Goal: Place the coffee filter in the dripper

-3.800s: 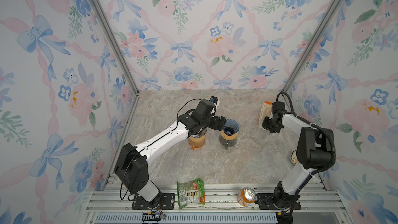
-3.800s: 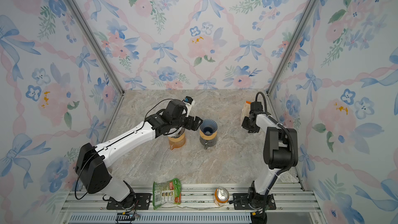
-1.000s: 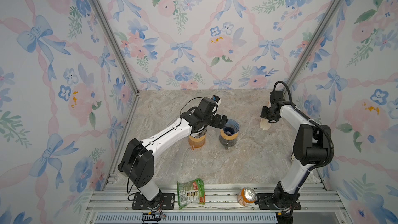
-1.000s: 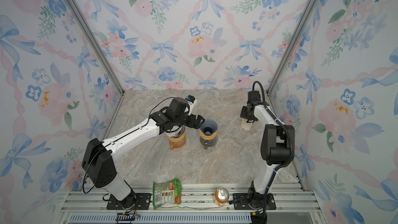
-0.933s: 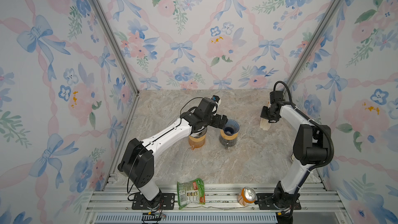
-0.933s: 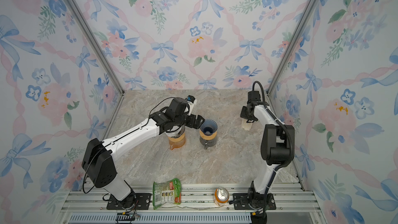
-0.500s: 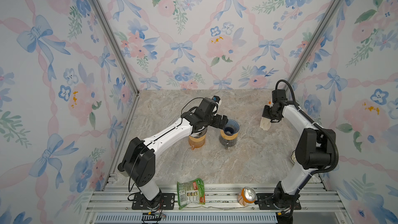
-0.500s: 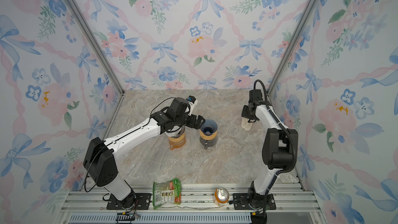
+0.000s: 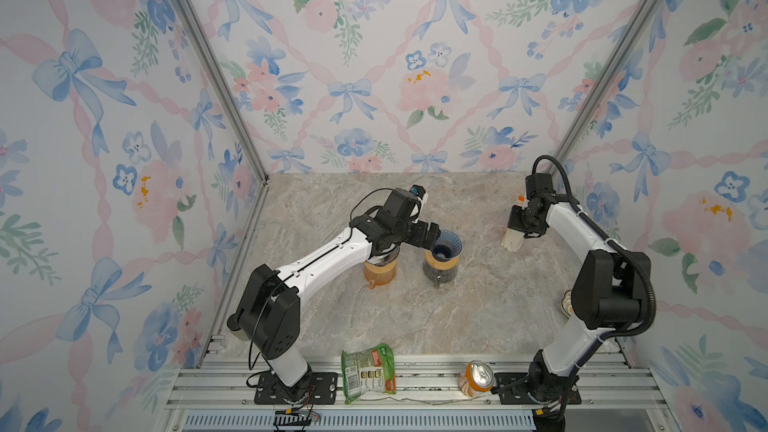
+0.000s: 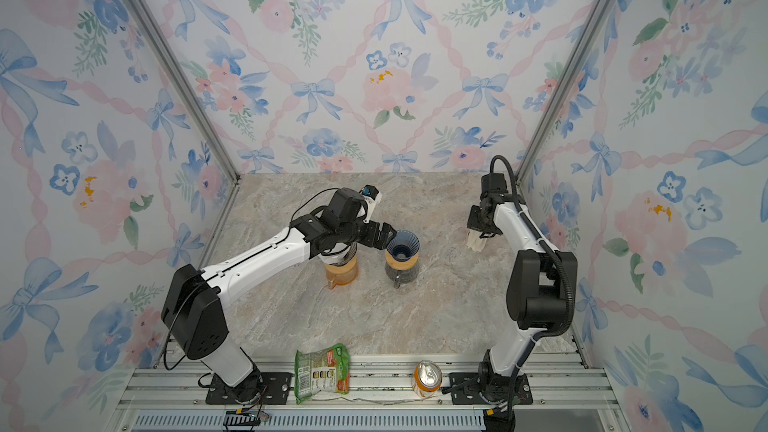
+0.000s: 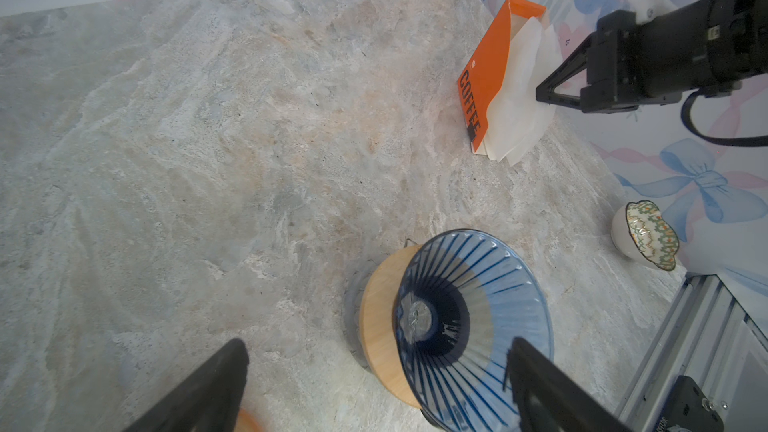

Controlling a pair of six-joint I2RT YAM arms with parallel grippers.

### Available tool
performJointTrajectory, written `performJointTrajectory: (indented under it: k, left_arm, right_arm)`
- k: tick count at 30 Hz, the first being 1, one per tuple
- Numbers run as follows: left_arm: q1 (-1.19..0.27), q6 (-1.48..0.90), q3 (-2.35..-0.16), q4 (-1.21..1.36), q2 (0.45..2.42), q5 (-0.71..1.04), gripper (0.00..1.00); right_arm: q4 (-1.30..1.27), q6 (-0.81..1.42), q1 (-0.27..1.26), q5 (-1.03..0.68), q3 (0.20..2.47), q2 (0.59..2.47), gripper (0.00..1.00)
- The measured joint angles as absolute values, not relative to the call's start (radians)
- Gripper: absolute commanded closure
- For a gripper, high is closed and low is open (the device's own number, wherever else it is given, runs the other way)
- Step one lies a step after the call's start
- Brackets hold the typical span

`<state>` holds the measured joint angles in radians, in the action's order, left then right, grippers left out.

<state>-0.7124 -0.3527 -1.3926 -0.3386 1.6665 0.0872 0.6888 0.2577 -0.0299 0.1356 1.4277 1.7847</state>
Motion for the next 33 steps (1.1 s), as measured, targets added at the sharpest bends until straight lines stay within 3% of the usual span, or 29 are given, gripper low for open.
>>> performJointTrajectory:
  k: [10, 33]
  left_arm:
    - [-0.712, -0.353, -1.401, -0.339, 1.684, 0.095, 0.02]
    - [-0.712, -0.353, -1.402, -0.339, 1.684, 0.094, 0.02]
  right_arm:
    - [0.705, 0.242, -0.012, 0.173, 1.428, 1.796, 0.78]
    - [0.733, 0.247, 0.088, 0.178, 1.428, 1.681, 0.74]
